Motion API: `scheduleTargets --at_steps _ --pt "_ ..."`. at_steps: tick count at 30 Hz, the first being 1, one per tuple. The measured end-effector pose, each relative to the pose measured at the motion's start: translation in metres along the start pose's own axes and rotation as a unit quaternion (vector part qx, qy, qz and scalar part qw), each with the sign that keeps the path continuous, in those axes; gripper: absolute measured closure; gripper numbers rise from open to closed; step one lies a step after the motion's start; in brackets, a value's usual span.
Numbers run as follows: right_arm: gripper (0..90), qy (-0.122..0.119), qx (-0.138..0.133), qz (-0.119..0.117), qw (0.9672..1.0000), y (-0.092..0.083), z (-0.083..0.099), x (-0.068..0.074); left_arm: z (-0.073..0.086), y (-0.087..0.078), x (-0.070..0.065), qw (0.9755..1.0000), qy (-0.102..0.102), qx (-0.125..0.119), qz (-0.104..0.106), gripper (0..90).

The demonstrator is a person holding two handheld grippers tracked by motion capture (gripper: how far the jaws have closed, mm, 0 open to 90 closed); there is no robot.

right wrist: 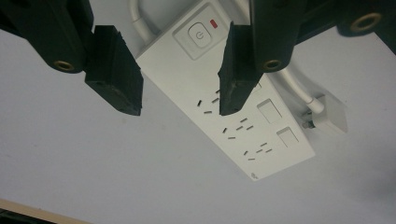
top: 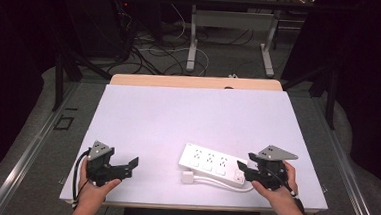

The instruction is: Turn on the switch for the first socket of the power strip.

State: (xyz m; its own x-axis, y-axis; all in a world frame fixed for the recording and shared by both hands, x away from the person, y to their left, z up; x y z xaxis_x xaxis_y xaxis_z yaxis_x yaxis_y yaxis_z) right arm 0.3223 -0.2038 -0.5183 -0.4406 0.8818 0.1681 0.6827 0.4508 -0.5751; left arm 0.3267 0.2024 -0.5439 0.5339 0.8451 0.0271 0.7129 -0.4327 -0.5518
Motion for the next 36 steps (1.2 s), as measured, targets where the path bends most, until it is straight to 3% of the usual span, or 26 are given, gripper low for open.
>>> scheduleTargets --at_steps 5,15,29,36 --pt "53.4 -0.011 0.008 -0.005 0.9999 0.003 0.002 0.003 0.000 0.000 0.000 1.0000 0.002 0.001 0.000 2.9" --pt "61.9 -0.012 0.022 -0.018 0.9995 0.007 0.008 0.012 0.000 0.001 -0.001 1.0000 0.002 0.001 0.001 2.9" --pt "64.8 -0.028 0.037 -0.028 0.9985 0.014 0.014 0.018 0.001 0.001 0.000 1.0000 0.000 0.005 -0.001 3.8" --pt "66.7 -0.020 0.041 -0.033 0.9984 0.017 0.016 0.019 0.001 0.001 0.000 1.0000 0.004 0.007 0.000 3.8"
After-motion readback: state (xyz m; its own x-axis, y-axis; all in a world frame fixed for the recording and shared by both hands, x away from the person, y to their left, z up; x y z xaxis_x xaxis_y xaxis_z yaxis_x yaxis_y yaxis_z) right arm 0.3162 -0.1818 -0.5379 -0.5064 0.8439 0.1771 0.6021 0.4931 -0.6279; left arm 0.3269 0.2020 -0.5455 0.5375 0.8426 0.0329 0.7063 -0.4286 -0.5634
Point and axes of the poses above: each handheld gripper's, and its own axes: y roughly forward along the jaws, z roughly out of its underside, x roughly to its left, the point moved 6 cm from there along y, roughly forward along the jaws, and after that the axes turned 13 degrees about y, right-handed, at the moved point
